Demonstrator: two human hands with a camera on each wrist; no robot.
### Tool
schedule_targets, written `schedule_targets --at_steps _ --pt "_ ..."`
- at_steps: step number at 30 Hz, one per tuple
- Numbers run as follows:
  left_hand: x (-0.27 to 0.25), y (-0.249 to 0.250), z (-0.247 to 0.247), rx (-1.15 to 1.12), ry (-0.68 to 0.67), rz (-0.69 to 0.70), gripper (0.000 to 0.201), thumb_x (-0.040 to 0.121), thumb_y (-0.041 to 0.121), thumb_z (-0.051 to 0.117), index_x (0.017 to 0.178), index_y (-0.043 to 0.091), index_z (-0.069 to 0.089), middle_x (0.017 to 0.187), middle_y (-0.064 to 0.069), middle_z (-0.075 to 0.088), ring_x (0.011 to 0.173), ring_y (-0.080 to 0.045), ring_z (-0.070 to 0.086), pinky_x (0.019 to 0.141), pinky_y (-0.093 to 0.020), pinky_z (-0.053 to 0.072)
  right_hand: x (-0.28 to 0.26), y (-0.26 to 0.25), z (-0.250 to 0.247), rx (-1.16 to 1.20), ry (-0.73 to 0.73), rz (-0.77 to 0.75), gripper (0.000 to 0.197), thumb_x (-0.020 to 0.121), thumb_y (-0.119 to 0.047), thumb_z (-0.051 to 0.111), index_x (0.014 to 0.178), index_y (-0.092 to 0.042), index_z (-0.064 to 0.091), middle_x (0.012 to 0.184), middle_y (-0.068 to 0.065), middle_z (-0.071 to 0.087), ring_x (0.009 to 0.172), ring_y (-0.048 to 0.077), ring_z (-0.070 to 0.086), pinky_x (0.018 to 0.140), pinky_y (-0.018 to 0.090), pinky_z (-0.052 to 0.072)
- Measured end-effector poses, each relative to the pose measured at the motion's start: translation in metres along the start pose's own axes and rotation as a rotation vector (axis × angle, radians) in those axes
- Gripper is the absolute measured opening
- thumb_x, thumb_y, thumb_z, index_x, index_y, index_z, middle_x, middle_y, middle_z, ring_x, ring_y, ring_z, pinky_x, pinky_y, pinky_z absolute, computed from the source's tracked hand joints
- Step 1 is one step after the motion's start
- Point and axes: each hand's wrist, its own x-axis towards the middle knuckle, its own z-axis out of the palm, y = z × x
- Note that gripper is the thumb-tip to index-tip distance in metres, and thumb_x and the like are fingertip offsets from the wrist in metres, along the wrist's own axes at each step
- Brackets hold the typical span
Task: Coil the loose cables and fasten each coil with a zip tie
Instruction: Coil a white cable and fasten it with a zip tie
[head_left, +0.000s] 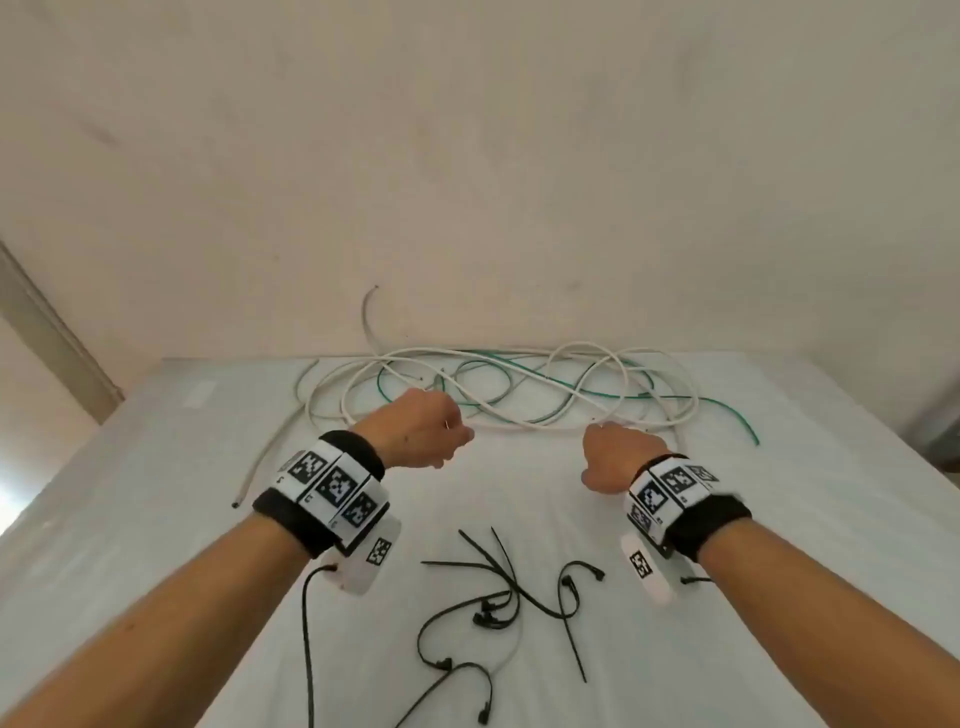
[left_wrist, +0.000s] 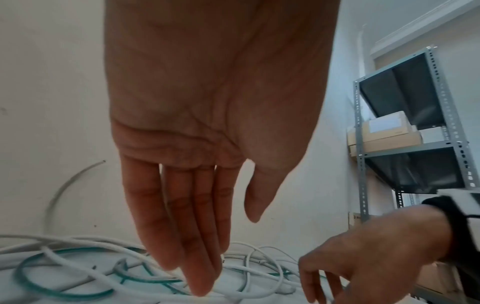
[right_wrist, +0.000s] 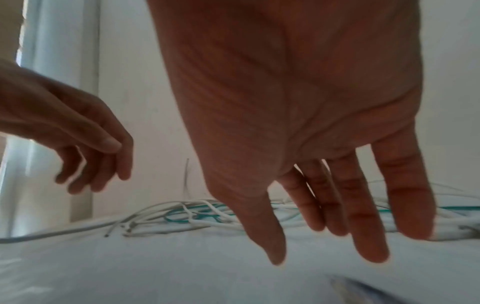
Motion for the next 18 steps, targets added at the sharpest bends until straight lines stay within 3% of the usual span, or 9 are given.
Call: schedule_targets --at_steps 3,6,9,12,18 --pt "0.009 0.006 0.014 -0.033 0.005 0.031 0.033 0.104 0.035 0.054 0.098 0.009 0.073 0.087 -0.001 0.079 0.084 -0.019 0.077 0.079 -0.035 0.062 0.019 0.007 0.014 0.044 0.065 0.002 0.064 0.101 -0.030 0.056 0.153 -0.008 0.027 0.153 0.016 0.036 0.133 0.038 0.052 0.104 0.047 0.049" --pt "0.006 0.016 0.024 -0.125 0.019 0.033 0.028 0.103 0.029 0.055 0.099 0.007 0.072 0.089 -0.003 0.079 0.080 -0.015 0.077 0.070 -0.029 0.062 0.026 0.003 0.019 0.130 0.113 -0.079 0.072 0.101 -0.034 0.058 0.161 -0.016 0.021 0.161 0.013 0.029 0.137 0.035 0.049 0.106 0.043 0.046" --pt "-0.006 0.021 0.034 -0.230 0.056 0.034 0.026 0.104 0.025 0.055 0.099 0.006 0.072 0.091 -0.006 0.079 0.073 -0.012 0.076 0.064 -0.025 0.059 0.033 -0.007 0.030 0.078 0.157 -0.116 0.065 0.102 -0.039 0.055 0.158 -0.016 0.033 0.158 0.011 0.039 0.140 0.033 0.047 0.108 0.038 0.042" --pt "-0.022 0.018 0.043 -0.299 0.030 0.010 0.027 0.104 0.023 0.054 0.103 0.002 0.073 0.089 -0.007 0.079 0.072 -0.012 0.075 0.064 -0.025 0.059 0.034 -0.018 0.042 0.069 0.195 -0.111 0.054 0.099 -0.032 0.058 0.148 -0.012 0.048 0.150 0.012 0.048 0.135 0.032 0.052 0.107 0.037 0.045" --pt "-0.024 0.003 0.045 -0.366 0.067 0.000 0.022 0.104 0.020 0.055 0.111 0.005 0.070 0.088 -0.006 0.077 0.073 -0.015 0.076 0.066 -0.027 0.062 0.029 -0.020 0.038 0.082 0.304 -0.148 0.024 0.096 -0.013 0.055 0.118 -0.015 0.066 0.126 0.015 0.064 0.115 0.035 0.063 0.089 0.036 0.051"
